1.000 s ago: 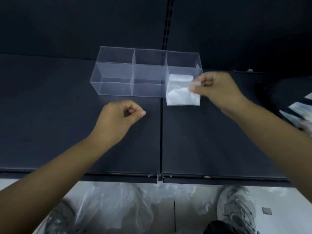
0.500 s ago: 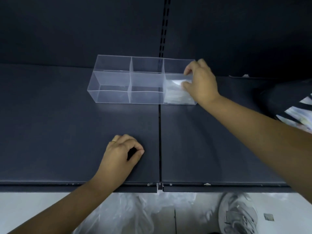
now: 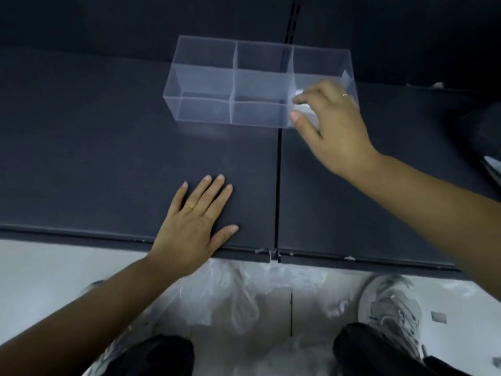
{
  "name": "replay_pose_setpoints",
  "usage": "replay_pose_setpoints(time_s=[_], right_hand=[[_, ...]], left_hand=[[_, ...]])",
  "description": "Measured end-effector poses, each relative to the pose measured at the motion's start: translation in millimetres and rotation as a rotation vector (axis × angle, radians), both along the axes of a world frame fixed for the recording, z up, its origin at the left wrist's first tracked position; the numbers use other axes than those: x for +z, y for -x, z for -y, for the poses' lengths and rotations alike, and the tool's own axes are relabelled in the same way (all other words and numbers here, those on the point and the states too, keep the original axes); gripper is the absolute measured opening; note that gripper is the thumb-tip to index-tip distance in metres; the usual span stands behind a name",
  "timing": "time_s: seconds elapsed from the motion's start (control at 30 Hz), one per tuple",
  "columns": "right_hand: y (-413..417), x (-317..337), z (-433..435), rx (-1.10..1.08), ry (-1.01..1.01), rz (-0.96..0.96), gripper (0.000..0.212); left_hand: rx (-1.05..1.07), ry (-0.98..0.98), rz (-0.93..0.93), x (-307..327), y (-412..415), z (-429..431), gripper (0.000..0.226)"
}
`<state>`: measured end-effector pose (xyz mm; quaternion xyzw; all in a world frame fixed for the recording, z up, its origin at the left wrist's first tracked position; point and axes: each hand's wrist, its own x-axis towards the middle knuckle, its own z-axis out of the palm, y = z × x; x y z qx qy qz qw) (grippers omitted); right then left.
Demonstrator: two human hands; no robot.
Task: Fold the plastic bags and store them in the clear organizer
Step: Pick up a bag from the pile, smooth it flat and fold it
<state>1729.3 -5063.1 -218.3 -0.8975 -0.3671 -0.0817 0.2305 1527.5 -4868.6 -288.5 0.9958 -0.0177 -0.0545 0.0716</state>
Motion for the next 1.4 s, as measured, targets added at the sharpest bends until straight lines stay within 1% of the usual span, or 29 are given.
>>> replay_pose_setpoints(time_s=[0.03, 0.07, 0.1, 0.13, 0.17, 0.2, 0.23, 0.27, 0.3, 0.33, 0.37, 0.4, 0.43, 0.53, 0.6, 0.63, 0.73, 0.77, 0.83, 0.9, 1.0, 1.07, 1.13, 1.17, 1.2, 1.23, 1.27, 1.37, 1.4], right_hand=[[28, -2, 4, 0.119, -0.130, 0.033, 0.028], [62, -9, 10, 0.263, -0.196, 0.010, 0.024], [98, -21, 20, 0.413, -0.192, -0.060, 0.022], [133, -36, 33, 0.542, -0.118, -0.167, 0.021], [162, -54, 47, 0.641, 0.027, -0.295, 0.020], [185, -72, 60, 0.689, 0.221, -0.439, 0.027], [199, -89, 72, 0.684, 0.447, -0.583, 0.046], [207, -107, 84, 0.664, 0.654, -0.681, 0.066], [211, -122, 95, 0.653, 0.793, -0.722, 0.080], [214, -131, 101, 0.640, 0.887, -0.722, 0.082], [218, -137, 104, 0.638, 0.941, -0.681, 0.075], [221, -140, 104, 0.640, 0.941, -0.644, 0.063], [225, -141, 103, 0.638, 0.907, -0.661, 0.053], [223, -123, 85, 0.560, 0.656, -0.963, 0.032], [206, -91, 66, 0.508, 0.435, -1.028, 0.028], [195, -72, 57, 0.479, 0.323, -1.041, 0.026], [156, -20, 40, 0.328, -0.004, -1.081, 0.018], [140, -8, 38, 0.285, -0.079, -1.052, 0.017], [107, 3, 36, 0.207, -0.162, -0.967, 0.019], [79, 3, 39, 0.111, -0.230, -0.943, 0.017], [49, -11, 50, -0.078, -0.342, -0.912, 0.014], [36, -20, 60, -0.264, -0.375, -0.780, 0.014], [33, -19, 65, -0.420, -0.377, -0.561, 0.016], [37, -15, 64, -0.441, -0.403, -0.482, 0.013], [46, -11, 59, -0.417, -0.435, -0.452, 0.010], [58, -9, 52, -0.362, -0.447, -0.469, 0.010], [72, -8, 44, -0.294, -0.423, -0.525, 0.018], [96, -17, 23, -0.174, -0.203, -0.709, 0.068], [95, -23, 18, -0.185, -0.169, -0.728, 0.074]], left_hand=[[-0.007, -0.014, -0.003, -1, 0, -2, 0.071], [-0.015, -0.022, 0.004, -2, 0, -4, 0.071], [-0.022, -0.025, 0.014, -3, 0, -5, 0.070], [-0.027, -0.025, 0.026, -5, 1, -5, 0.070], [-0.029, -0.023, 0.036, -6, 1, -5, 0.069], [-0.030, -0.021, 0.045, -8, 2, -5, 0.069], [-0.030, -0.018, 0.051, -9, 2, -6, 0.069], [-0.034, -0.017, 0.056, -10, 2, -6, 0.069], [-0.036, -0.016, 0.053, -10, 2, -6, 0.068], [-0.036, -0.016, 0.052, -11, 3, -6, 0.068], [-0.036, -0.014, 0.049, -11, 3, -6, 0.068], [-0.034, -0.009, 0.049, -11, 3, -5, 0.068], [-0.029, -0.003, 0.050, -10, 4, -5, 0.068], [-0.007, 0.017, 0.031, -4, 4, -3, 0.069], [0.043, 0.152, -0.038, 5, 2, 2, 0.071], [0.065, 0.291, -0.096, 11, 2, 8, 0.069], [0.038, 0.906, -0.395, 42, 4, 28, 0.054], [0.020, 1.057, -0.489, 50, 4, 32, 0.046], [0.057, 1.220, -0.553, 57, 3, 35, 0.028], [0.238, 1.271, -0.477, 57, -2, 30, 0.022], [0.491, 1.303, -0.322, 50, -12, 20, 0.026], [0.592, 1.285, -0.227, 46, -19, 16, 0.024], [0.689, 1.280, -0.159, 43, -23, 17, 0.030], [0.720, 1.262, -0.148, 43, -23, 18, 0.034], [0.725, 1.234, -0.153, 42, -23, 20, 0.040], [0.709, 1.216, -0.172, 42, -23, 23, 0.046], [0.670, 1.224, -0.203, 43, -22, 26, 0.049], [0.513, 1.349, -0.306, 45, -17, 40, 0.045], [0.487, 1.379, -0.320, 46, -16, 43, 0.043]])
